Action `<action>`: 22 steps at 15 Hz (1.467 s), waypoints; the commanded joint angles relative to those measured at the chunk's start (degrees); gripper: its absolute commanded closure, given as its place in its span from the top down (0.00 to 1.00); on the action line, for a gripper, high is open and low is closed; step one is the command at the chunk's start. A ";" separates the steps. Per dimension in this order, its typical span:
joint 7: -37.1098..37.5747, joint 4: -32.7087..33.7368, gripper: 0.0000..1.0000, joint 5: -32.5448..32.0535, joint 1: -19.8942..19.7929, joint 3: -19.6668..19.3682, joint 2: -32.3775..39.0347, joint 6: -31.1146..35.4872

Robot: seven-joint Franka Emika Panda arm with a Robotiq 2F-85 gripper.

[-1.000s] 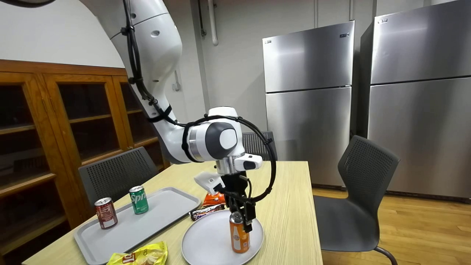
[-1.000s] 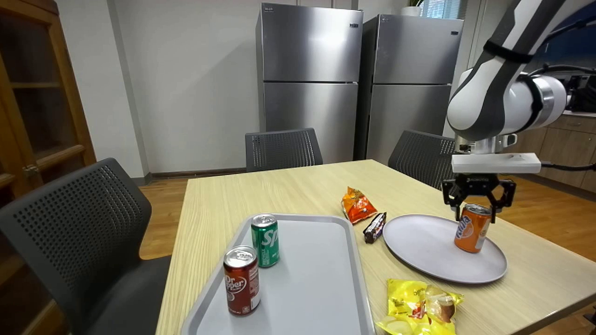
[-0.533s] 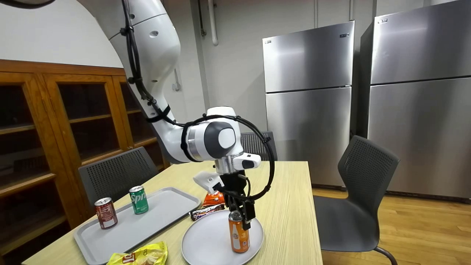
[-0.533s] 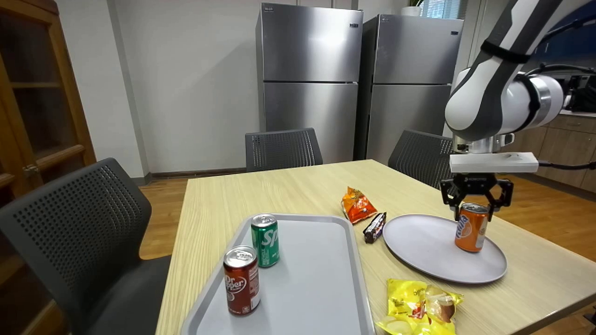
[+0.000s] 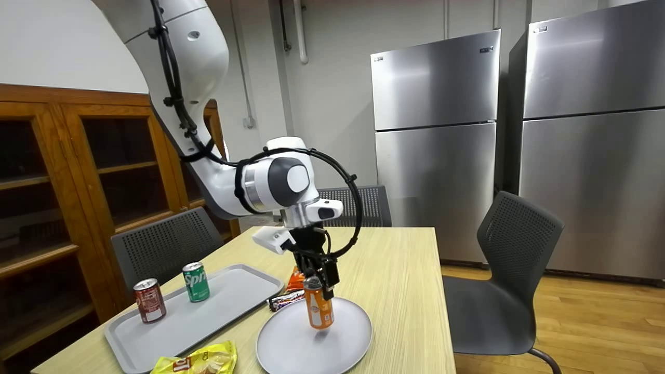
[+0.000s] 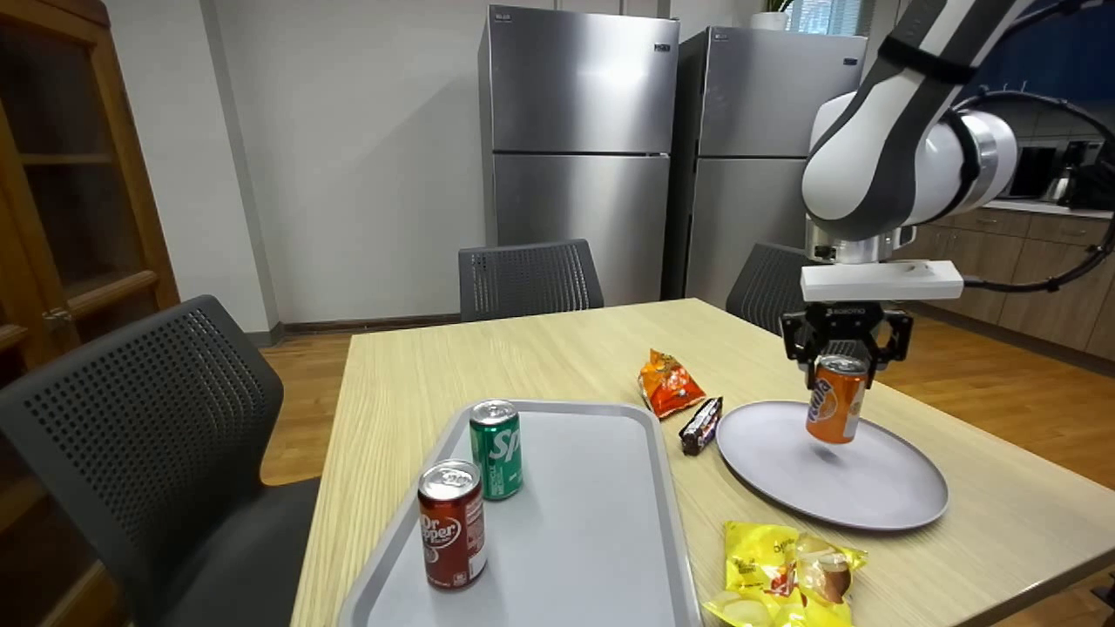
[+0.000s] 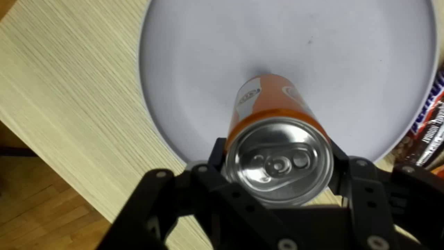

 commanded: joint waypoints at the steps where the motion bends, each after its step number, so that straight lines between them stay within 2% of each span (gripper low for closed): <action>1: 4.39 -1.59 0.40 -4.11 3.07 0.91 -5.14 -1.69; 7: 7.33 -0.10 0.40 -6.71 6.50 6.46 -6.61 -2.85; 14: 6.56 3.18 0.40 -5.80 9.85 13.73 -5.25 -3.88; 22: 5.35 8.28 0.40 -4.72 13.32 18.94 -1.15 -5.48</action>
